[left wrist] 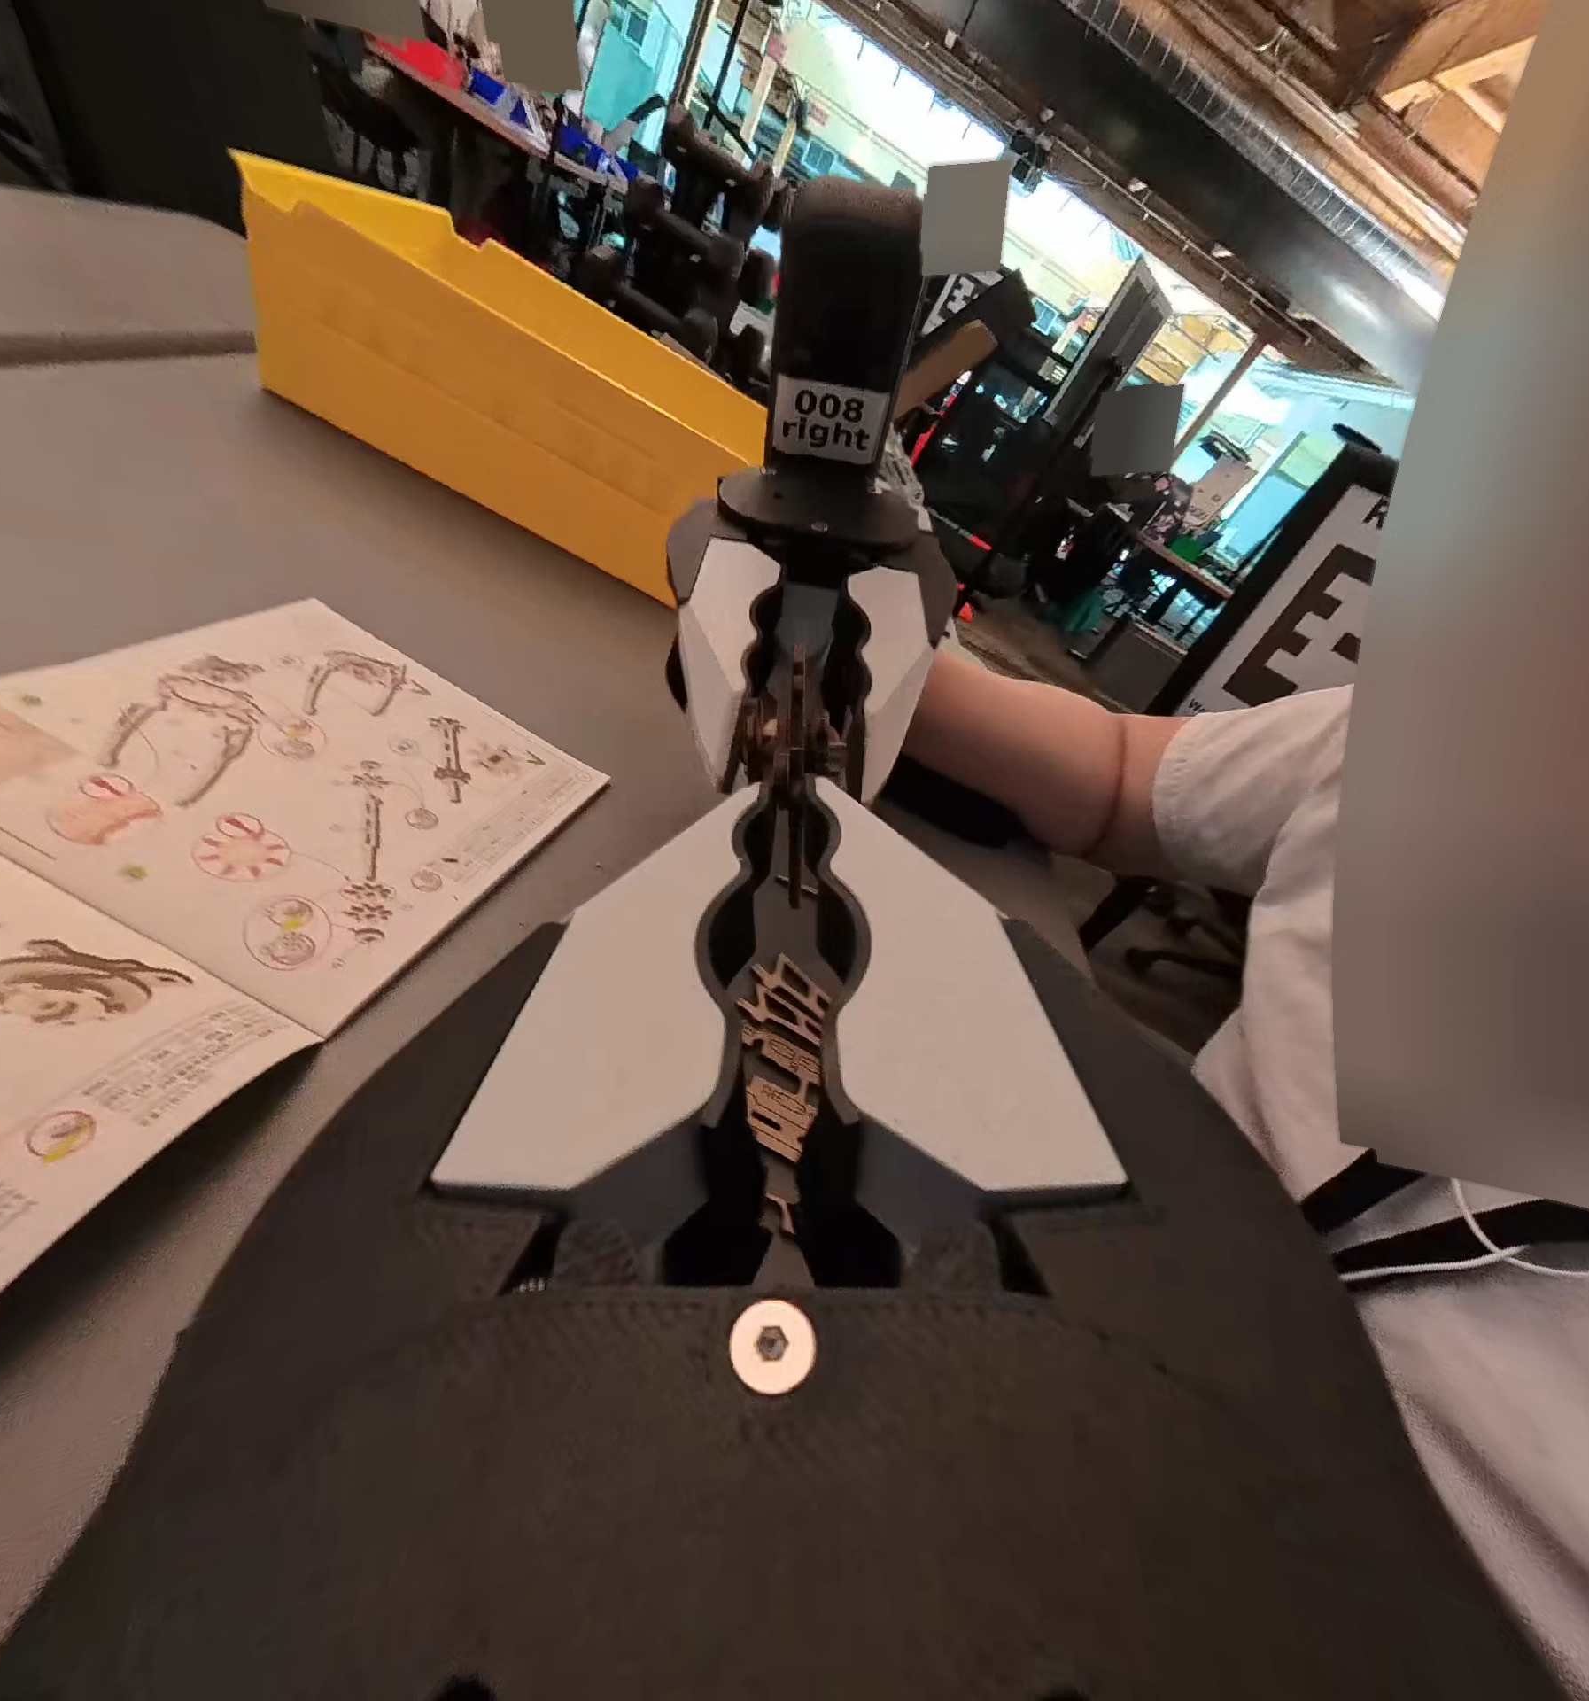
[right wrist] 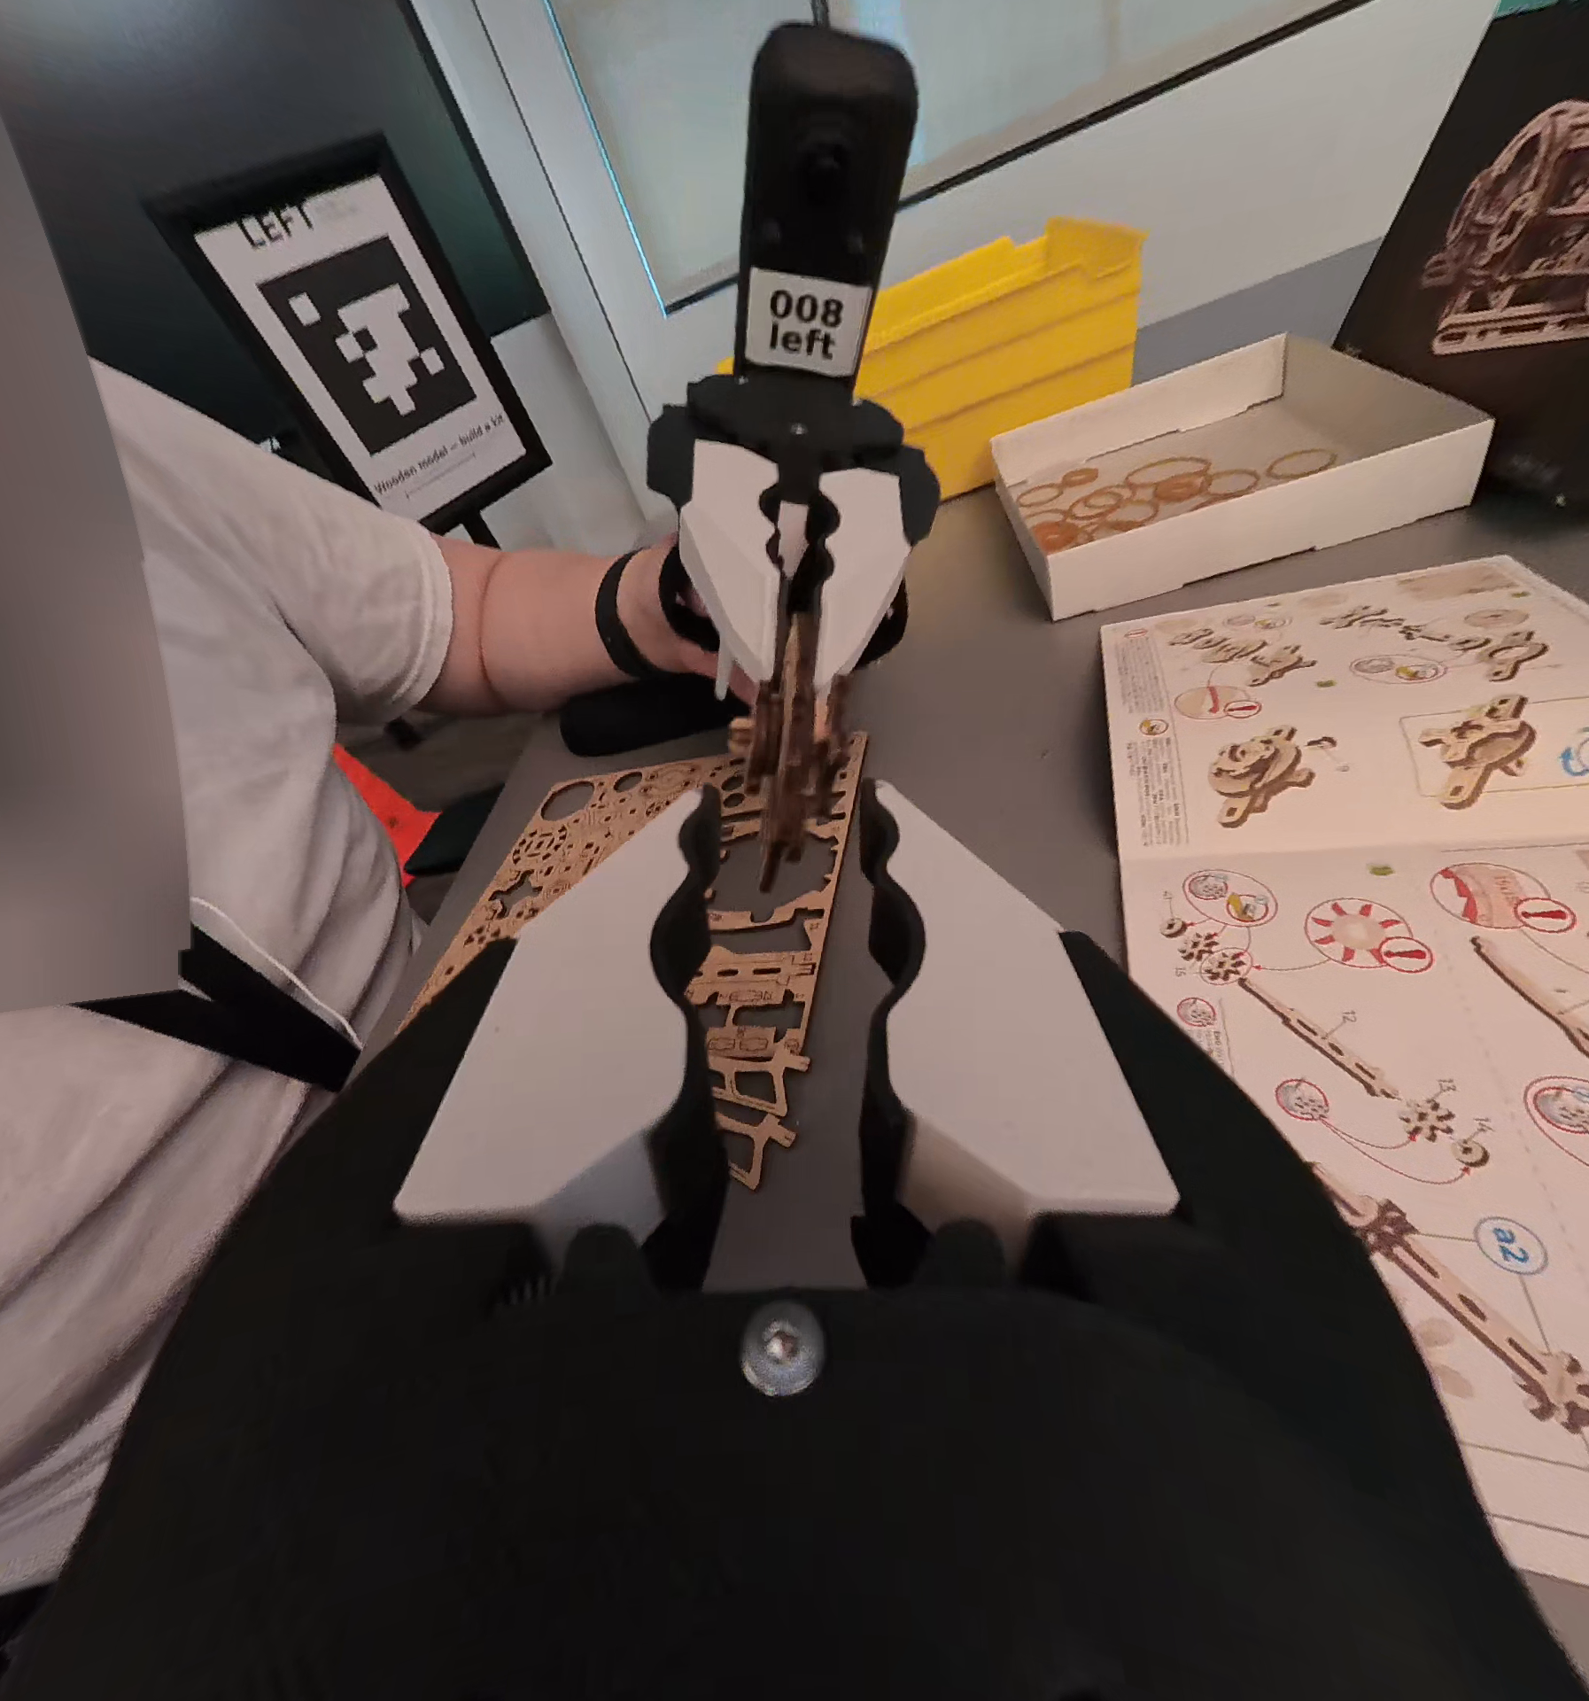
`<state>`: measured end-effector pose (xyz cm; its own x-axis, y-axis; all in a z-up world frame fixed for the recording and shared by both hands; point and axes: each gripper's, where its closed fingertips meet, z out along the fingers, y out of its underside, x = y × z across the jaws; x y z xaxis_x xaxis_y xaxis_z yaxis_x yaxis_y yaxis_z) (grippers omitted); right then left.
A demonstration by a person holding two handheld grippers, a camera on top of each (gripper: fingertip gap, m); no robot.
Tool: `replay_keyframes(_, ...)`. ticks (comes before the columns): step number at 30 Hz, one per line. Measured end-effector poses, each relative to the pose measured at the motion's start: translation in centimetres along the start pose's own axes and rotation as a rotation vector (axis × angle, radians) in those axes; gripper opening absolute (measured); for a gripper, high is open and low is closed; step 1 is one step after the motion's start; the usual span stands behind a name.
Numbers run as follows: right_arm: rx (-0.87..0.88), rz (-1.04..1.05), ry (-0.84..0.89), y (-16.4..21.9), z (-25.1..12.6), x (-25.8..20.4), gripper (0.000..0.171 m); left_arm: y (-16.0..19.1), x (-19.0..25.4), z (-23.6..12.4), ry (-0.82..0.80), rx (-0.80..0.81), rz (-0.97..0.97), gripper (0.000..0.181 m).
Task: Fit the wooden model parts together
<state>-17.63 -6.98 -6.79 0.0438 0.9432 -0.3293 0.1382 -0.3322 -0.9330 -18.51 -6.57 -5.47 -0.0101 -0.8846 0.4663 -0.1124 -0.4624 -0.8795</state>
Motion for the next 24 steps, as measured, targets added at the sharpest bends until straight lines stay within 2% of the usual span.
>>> replay_keyframes(3,0.019,0.058,-0.027,-0.2,-0.2,0.0,0.018,0.2,-0.1,0.2,0.03,0.004,-0.076,0.003)
replay_keyframes(11,0.103,0.321,-0.136,-1.2,-0.6,0.3,0.016,-0.3,-0.4,-0.2,0.127,0.063,-0.272,0.003)
replay_keyframes(17,0.121,0.46,-0.146,-0.9,-0.7,1.2,0.016,-0.3,-1.0,-0.3,0.108,0.07,-0.285,0.016)
replay_keyframes(19,0.135,0.48,-0.163,-1.1,-0.8,1.1,0.016,-0.1,-1.1,-0.2,0.105,0.062,-0.292,0.014)
replay_keyframes(22,0.12,0.483,-0.161,-0.9,-0.6,1.0,0.016,-0.2,-1.0,-0.2,0.102,0.061,-0.279,0.0)
replay_keyframes(24,0.121,0.506,-0.169,-0.8,-0.6,1.0,0.016,-0.2,-1.1,-0.3,0.069,0.055,-0.22,0.001)
